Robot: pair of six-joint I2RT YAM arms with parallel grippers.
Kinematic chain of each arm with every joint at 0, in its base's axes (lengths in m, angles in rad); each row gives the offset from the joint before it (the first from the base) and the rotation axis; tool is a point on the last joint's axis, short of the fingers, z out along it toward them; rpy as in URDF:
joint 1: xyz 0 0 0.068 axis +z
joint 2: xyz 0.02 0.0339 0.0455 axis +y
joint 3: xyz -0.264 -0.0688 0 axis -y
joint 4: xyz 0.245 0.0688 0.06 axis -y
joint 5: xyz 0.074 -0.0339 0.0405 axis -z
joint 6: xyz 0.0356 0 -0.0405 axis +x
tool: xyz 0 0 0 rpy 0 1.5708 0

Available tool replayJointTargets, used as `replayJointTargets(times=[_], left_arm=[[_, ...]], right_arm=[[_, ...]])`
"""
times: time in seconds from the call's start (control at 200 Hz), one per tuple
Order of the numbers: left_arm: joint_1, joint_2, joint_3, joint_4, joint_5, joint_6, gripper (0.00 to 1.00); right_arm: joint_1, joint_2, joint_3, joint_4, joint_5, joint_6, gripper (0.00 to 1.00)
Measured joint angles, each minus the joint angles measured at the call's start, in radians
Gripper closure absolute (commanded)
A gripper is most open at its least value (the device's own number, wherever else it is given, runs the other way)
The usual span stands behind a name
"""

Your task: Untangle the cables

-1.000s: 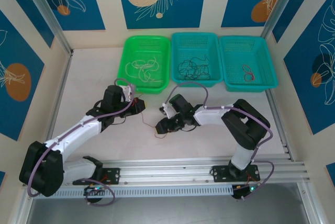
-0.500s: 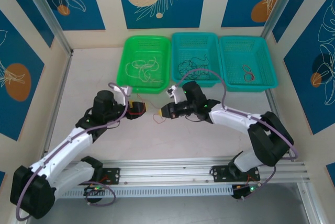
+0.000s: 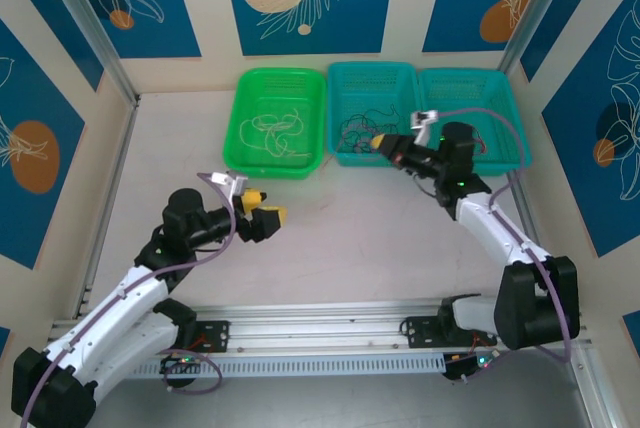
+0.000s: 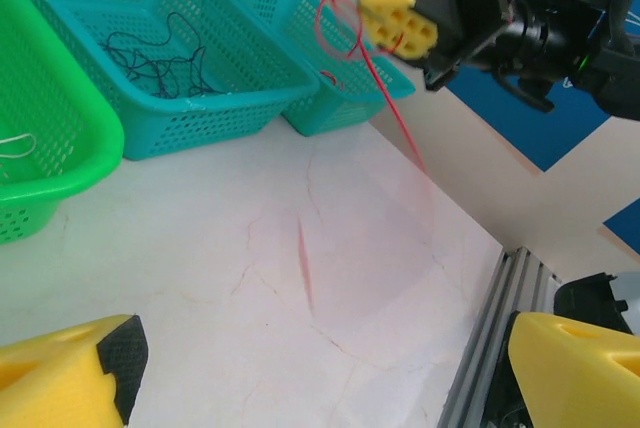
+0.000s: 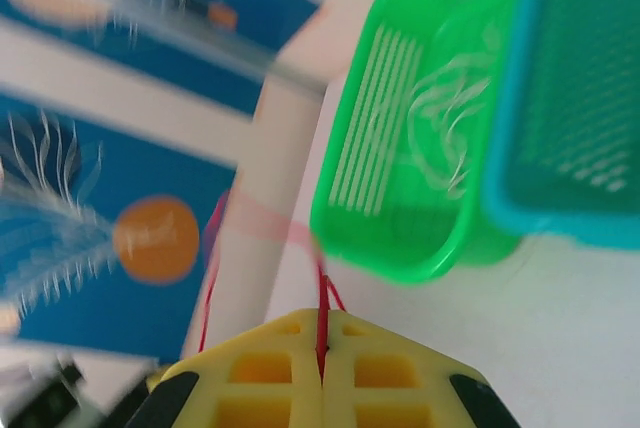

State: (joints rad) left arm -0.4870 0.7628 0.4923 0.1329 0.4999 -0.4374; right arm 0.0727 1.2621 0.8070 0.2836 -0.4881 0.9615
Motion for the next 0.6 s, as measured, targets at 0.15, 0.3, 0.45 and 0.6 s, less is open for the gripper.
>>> replayJointTargets(times=[0.15, 0.3, 0.45, 0.6], left_arm=[[-0.002, -0.003, 0.0, -0.031, -0.075, -0.001, 0.06], [-0.002, -0.014, -0.015, -0.042, -0.117, -0.014, 0.06], [-0.002, -0.017, -0.022, -0.042, -0.116, -0.026, 0.05], [-0.002, -0.033, -0.023, -0.043, -0.117, -0.027, 0.05]], right_arm=[[-0.229, 0.041, 0.002, 0.103, -0.013, 0.159, 1.0], [-0.379, 0.138, 0.027, 0.146, 0.008, 0.279, 1.0], [-0.441, 0.222, 0.095, 0.124, 0.086, 0.299, 1.0], [-0.466, 0.327, 0.2, 0.087, 0.135, 0.279, 1.0]])
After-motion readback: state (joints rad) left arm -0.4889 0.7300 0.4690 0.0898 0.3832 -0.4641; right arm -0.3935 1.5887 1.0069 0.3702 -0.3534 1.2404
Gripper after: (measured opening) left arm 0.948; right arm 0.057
